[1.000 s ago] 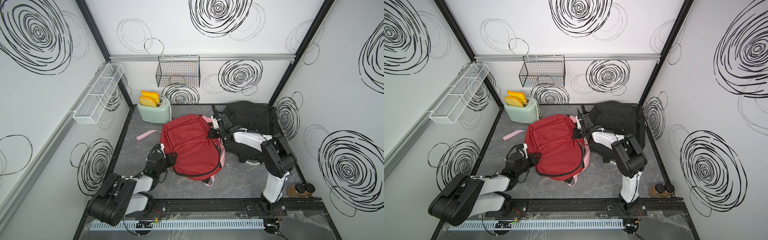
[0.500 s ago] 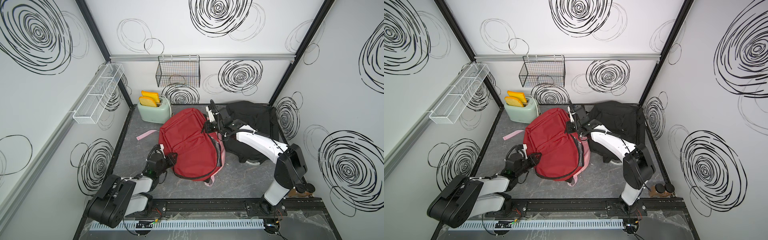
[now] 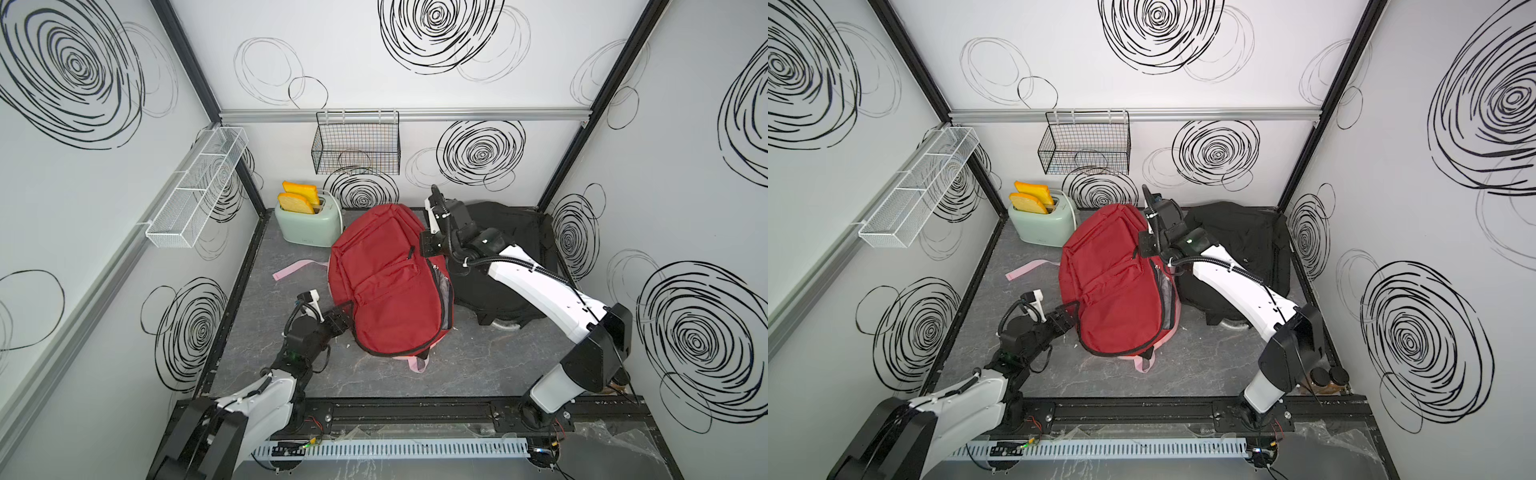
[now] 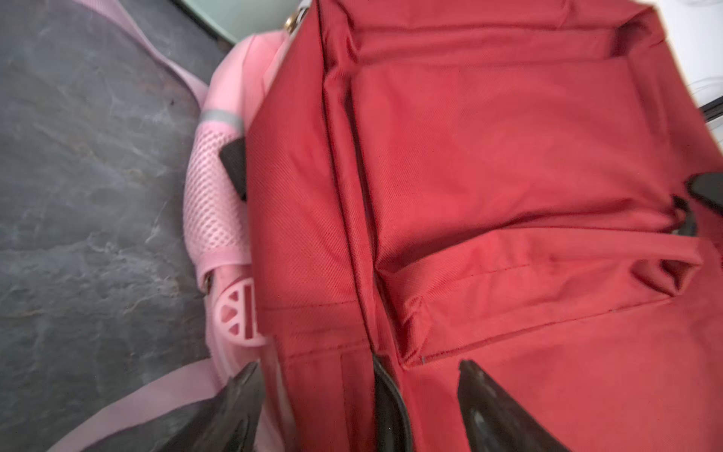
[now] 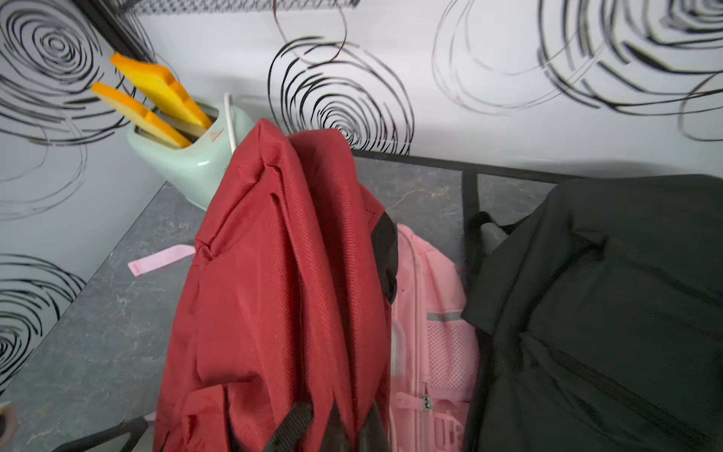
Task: Zip up the backpack
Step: Pick up the backpack from the backpack, then place the backpack on the backpack.
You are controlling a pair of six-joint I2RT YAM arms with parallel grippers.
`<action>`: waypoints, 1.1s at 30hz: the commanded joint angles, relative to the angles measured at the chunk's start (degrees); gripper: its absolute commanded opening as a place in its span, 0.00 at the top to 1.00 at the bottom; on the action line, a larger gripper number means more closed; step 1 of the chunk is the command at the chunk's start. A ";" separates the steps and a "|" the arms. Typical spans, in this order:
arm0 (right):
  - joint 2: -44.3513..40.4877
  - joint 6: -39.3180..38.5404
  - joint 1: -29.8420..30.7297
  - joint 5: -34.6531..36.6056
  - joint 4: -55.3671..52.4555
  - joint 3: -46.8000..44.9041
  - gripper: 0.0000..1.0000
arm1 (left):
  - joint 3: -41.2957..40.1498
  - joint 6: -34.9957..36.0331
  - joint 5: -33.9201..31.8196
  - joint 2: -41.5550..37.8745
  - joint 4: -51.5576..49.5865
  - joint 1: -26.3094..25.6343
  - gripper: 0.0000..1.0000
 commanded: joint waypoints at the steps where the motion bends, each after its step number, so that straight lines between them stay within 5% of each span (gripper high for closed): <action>1: -3.37 1.16 -3.91 4.05 -2.36 6.20 1.00 | -4.34 -0.01 -5.58 -7.02 -2.94 -0.51 0.14; 6: -3.10 0.74 -11.92 2.73 -6.88 13.62 1.00 | -5.12 0.08 -8.85 -14.95 -9.77 -0.63 0.12; 11: -2.60 -0.33 -21.23 0.61 -9.17 18.52 1.00 | -4.60 0.34 -8.34 -12.03 -8.41 -0.59 0.13; 20: -4.65 3.30 -41.09 -6.54 -1.49 3.89 1.00 | -3.04 0.74 -6.34 -4.48 -3.51 -0.77 0.15; 27: -1.88 4.24 -43.01 -7.78 0.81 0.34 1.00 | -3.17 0.83 -7.22 -5.95 -4.65 -1.10 0.15; 33: -0.46 4.67 -43.10 -1.95 2.27 -1.80 1.00 | -2.99 1.11 -6.67 -4.83 -3.89 -1.17 0.17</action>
